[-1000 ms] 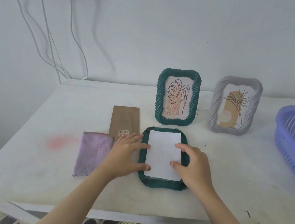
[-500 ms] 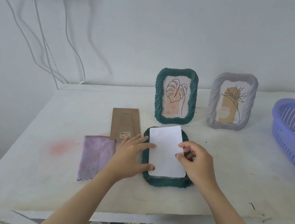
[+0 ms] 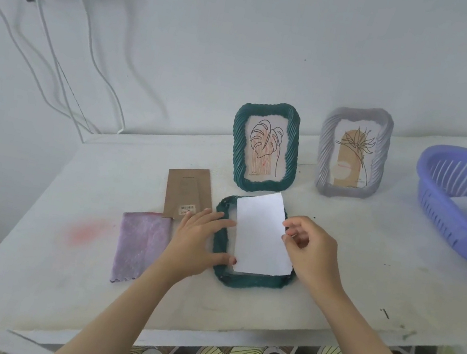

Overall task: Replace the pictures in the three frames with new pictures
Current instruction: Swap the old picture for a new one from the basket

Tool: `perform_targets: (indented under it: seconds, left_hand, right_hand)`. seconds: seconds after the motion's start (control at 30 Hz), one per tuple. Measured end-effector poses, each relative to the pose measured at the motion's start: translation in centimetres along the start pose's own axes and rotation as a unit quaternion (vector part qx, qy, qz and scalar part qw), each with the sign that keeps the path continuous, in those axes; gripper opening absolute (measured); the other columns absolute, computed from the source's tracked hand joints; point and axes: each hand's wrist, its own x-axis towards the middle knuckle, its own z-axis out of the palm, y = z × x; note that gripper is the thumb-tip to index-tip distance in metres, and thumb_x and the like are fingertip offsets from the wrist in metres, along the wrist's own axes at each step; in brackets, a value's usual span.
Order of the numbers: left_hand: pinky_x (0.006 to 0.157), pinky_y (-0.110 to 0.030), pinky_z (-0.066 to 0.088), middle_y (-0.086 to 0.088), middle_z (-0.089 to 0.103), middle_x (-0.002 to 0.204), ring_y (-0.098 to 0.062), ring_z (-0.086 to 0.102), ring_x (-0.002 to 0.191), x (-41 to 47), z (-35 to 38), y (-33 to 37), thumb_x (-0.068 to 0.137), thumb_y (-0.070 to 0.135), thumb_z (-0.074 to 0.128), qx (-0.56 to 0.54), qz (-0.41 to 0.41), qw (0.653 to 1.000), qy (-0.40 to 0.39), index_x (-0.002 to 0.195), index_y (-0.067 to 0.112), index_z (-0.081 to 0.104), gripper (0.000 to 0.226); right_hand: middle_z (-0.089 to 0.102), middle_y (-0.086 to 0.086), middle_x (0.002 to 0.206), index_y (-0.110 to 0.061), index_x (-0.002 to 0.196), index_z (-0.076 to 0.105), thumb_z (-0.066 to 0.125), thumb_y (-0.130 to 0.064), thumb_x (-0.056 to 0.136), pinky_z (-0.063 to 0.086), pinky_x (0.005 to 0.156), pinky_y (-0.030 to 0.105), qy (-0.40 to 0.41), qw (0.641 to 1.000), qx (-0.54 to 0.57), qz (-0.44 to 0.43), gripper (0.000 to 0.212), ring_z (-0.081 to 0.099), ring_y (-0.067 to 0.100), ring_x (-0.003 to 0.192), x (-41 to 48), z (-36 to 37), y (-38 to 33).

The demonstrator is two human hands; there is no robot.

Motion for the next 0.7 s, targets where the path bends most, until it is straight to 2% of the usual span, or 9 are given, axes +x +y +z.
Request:
perform_targets:
  seconds: [0.1, 0.2, 0.23, 0.3, 0.4, 0.57, 0.63, 0.7]
  left_hand:
    - [0.114, -0.035, 0.010, 0.013, 0.037, 0.144, -0.012, 0.020, 0.139, -0.3, 0.0, 0.7, 0.074, 0.043, 0.072, -0.040, 0.005, 0.999, 0.034, 0.125, 0.043, 0.046, 0.057]
    - [0.108, -0.031, 0.029, 0.033, 0.050, 0.122, 0.007, 0.038, 0.124, -0.8, -0.2, 3.2, 0.081, 0.024, 0.069, -0.237, 0.010, 0.969, 0.068, 0.105, 0.041, 0.058, 0.031]
    - [0.104, -0.029, 0.034, 0.030, 0.055, 0.118, 0.008, 0.044, 0.119, -0.8, -0.2, 4.4, 0.084, 0.020, 0.066, -0.313, -0.002, 0.948, 0.053, 0.103, 0.036, 0.061, 0.026]
    - [0.093, -0.025, 0.044, 0.016, 0.063, 0.112, -0.002, 0.057, 0.109, -0.4, -0.1, 6.5, 0.087, 0.010, 0.062, -0.430, -0.029, 0.902, 0.025, 0.102, 0.025, 0.064, 0.021]
    - [0.073, -0.022, 0.052, 0.003, 0.071, 0.095, -0.012, 0.067, 0.085, 0.6, 0.5, 9.2, 0.085, -0.004, 0.058, -0.506, -0.066, 0.859, 0.029, 0.097, 0.013, 0.067, 0.023]
    - [0.069, -0.023, 0.054, -0.001, 0.071, 0.077, -0.013, 0.066, 0.073, 2.0, 2.5, 13.3, 0.083, -0.011, 0.056, -0.527, -0.089, 0.843, 0.051, 0.098, 0.016, 0.067, 0.033]
    - [0.068, -0.024, 0.052, -0.006, 0.068, 0.077, -0.015, 0.062, 0.071, 2.5, 3.4, 14.8, 0.084, -0.010, 0.056, -0.520, -0.086, 0.848, 0.053, 0.099, 0.020, 0.067, 0.035]
    - [0.066, -0.025, 0.049, -0.007, 0.066, 0.075, -0.014, 0.060, 0.069, 3.1, 4.5, 16.2, 0.085, -0.009, 0.054, -0.514, -0.079, 0.853, 0.043, 0.102, 0.022, 0.066, 0.038]
  right_hand:
    - [0.063, -0.008, 0.077, -0.023, 0.083, 0.064, 0.064, 0.001, 0.079, 0.044, 0.066, 0.006, -0.002, 0.996, 0.081, 0.039, 0.024, 0.059, 0.006, 0.071, 0.2, -1.1, 0.0]
    - [0.062, 0.000, 0.078, -0.023, 0.082, 0.066, 0.063, 0.004, 0.078, 0.050, 0.068, 0.014, -0.020, 0.975, 0.204, 0.088, 0.028, 0.058, 0.011, 0.072, 0.7, -3.0, -0.2]
    - [0.061, 0.002, 0.078, -0.022, 0.082, 0.066, 0.062, 0.005, 0.079, 0.051, 0.068, 0.016, -0.033, 0.966, 0.235, 0.101, 0.027, 0.058, 0.011, 0.072, 0.8, -3.8, -0.2]
    - [0.061, 0.003, 0.079, -0.020, 0.081, 0.068, 0.061, 0.005, 0.080, 0.051, 0.069, 0.019, -0.055, 0.954, 0.272, 0.117, 0.025, 0.057, 0.012, 0.073, 1.0, -5.3, -0.1]
    - [0.062, 0.002, 0.077, -0.019, 0.080, 0.071, 0.061, 0.003, 0.082, 0.050, 0.071, 0.019, -0.072, 0.952, 0.275, 0.115, 0.025, 0.056, 0.011, 0.073, 1.3, -7.6, 0.5]
    - [0.066, -0.006, 0.082, -0.024, 0.085, 0.069, 0.059, 0.002, 0.083, 0.048, 0.074, 0.019, -0.080, 0.973, 0.205, 0.076, 0.028, 0.057, 0.008, 0.073, 2.0, -12.2, 2.3]
    - [0.064, -0.013, 0.087, -0.030, 0.087, 0.066, 0.062, -0.003, 0.082, 0.043, 0.072, 0.010, -0.041, 0.993, 0.106, 0.016, 0.028, 0.056, 0.005, 0.074, 2.4, -14.9, 3.5]
    - [0.062, -0.008, 0.095, -0.027, 0.094, 0.067, 0.065, -0.007, 0.081, 0.040, 0.077, 0.013, 0.008, 0.995, -0.061, -0.073, 0.024, 0.056, 0.010, 0.083, 3.0, -18.0, 4.8]
